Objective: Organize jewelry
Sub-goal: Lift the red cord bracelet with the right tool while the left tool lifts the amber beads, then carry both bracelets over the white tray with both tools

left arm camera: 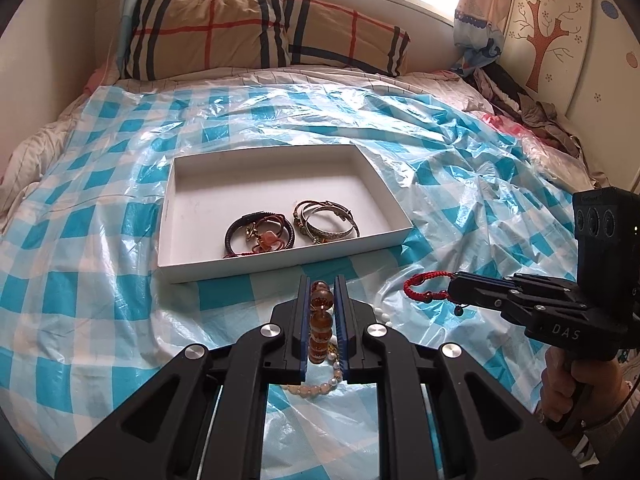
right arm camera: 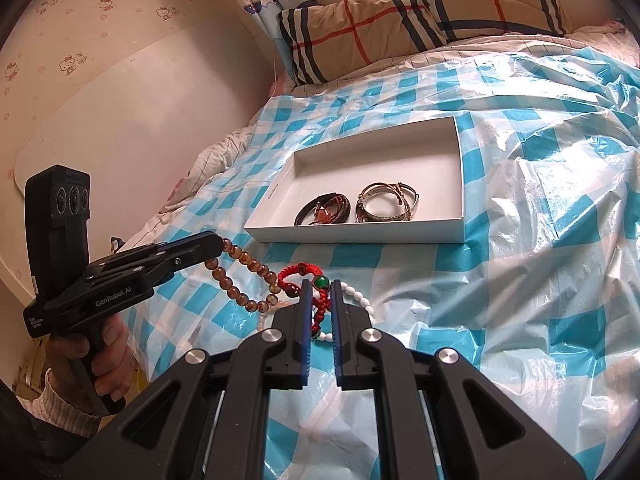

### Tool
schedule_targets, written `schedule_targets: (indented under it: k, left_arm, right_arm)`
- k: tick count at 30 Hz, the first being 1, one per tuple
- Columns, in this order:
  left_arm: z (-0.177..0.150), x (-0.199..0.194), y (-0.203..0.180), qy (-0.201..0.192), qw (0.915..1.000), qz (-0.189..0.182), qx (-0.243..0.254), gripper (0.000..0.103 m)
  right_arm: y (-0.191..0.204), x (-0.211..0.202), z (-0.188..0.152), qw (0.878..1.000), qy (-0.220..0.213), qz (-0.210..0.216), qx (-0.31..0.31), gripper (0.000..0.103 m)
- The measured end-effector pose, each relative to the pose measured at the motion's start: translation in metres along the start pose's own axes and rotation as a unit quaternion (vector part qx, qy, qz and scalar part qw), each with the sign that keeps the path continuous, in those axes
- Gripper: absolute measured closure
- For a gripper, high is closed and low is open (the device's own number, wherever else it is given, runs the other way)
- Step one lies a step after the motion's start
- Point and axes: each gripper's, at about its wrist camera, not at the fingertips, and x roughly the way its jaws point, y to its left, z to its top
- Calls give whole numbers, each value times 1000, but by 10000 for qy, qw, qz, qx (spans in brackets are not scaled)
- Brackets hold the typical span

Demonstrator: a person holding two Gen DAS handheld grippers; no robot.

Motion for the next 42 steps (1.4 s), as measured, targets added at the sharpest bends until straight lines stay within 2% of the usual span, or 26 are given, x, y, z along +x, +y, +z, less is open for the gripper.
schedule_targets:
  k: [12,26,37,42]
  left_arm:
    - [3,3,-7,-79,9998,76,162,92]
    - [40,16,16,-251,9980,-501,-295,92]
    - [70,45,22,-369,9958,-684,-486,92]
    - [74,64,30,-420,9952,-599,-654,92]
  right_arm:
    - [0,4,0,10000,-29,-1,16,93]
    - [-8,27,36,9995,-242,-146,-118,93]
    - [-23,62,58,9991,-238,-329,-135,93]
    - [-27,79,64,9987,-236,-415,-172,93]
